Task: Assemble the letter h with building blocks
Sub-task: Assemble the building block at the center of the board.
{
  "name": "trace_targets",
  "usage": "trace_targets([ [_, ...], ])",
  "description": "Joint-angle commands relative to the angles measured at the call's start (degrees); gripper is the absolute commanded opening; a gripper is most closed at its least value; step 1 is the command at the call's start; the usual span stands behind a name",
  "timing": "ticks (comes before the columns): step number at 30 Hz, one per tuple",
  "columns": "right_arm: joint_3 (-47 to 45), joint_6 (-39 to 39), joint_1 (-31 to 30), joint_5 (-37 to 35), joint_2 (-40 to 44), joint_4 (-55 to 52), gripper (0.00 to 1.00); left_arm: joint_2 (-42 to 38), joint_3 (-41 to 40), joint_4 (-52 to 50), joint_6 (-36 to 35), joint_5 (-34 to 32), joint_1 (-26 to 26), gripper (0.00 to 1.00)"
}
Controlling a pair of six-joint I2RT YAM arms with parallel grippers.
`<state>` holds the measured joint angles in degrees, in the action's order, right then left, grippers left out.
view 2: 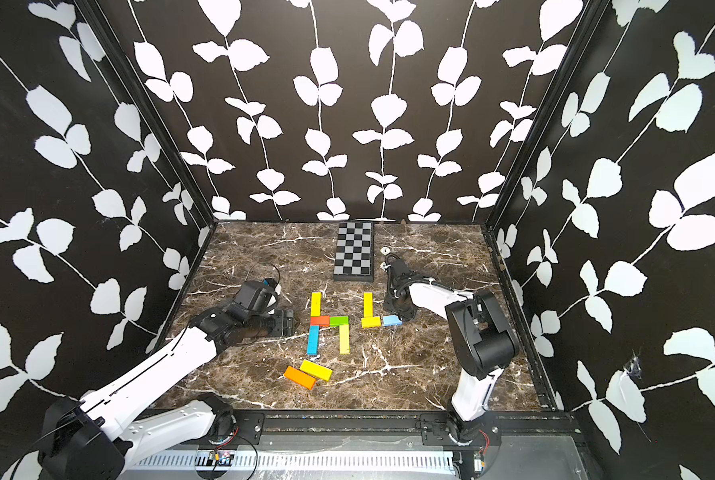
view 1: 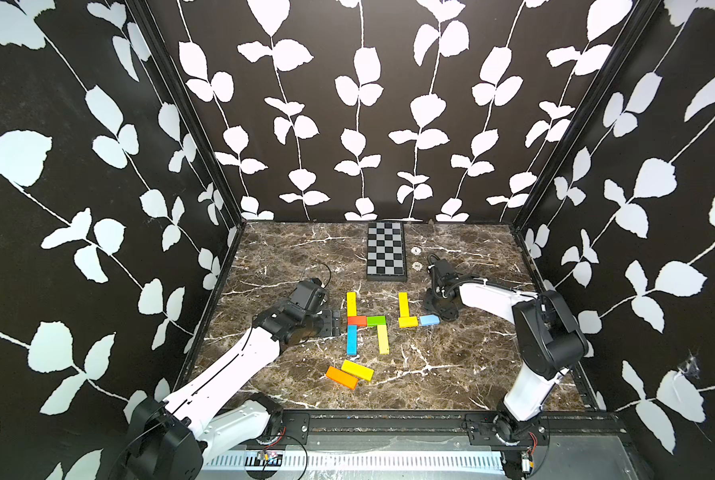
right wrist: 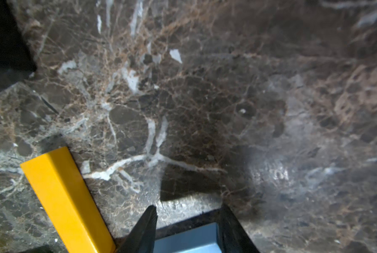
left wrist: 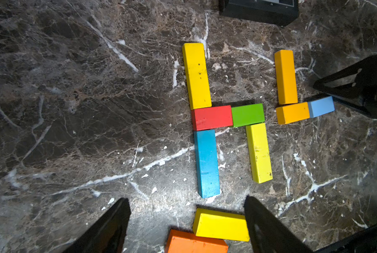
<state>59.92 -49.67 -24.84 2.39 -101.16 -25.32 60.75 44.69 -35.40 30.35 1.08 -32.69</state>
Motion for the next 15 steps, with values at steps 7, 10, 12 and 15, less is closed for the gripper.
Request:
trace_targets([
  [7, -1.9, -3.9, -0.8, -1.5, 4.7, -6.0, 0.49, 0.2, -0.7, 0.6, -0.6, 0.0, 0.3, 0.84],
  [10, -1.1, -2.9, -0.8, -2.4, 5.6, -6.9, 0.54, 0.2, -0.6, 0.6, -0.6, 0.1, 0.3, 0.84],
  [12, 0.2, -1.0, -1.4, -3.6, 6.5, -7.8, 0.59, 0.0, -0.4, 0.6, -0.5, 0.1, 0.3, 0.84],
  [15, 4.4, 5.3, -4.4, -5.1, 6.5, -10.8, 0.72, -0.3, -0.1, -0.1, 0.0, -0.7, 0.3, 0.85],
])
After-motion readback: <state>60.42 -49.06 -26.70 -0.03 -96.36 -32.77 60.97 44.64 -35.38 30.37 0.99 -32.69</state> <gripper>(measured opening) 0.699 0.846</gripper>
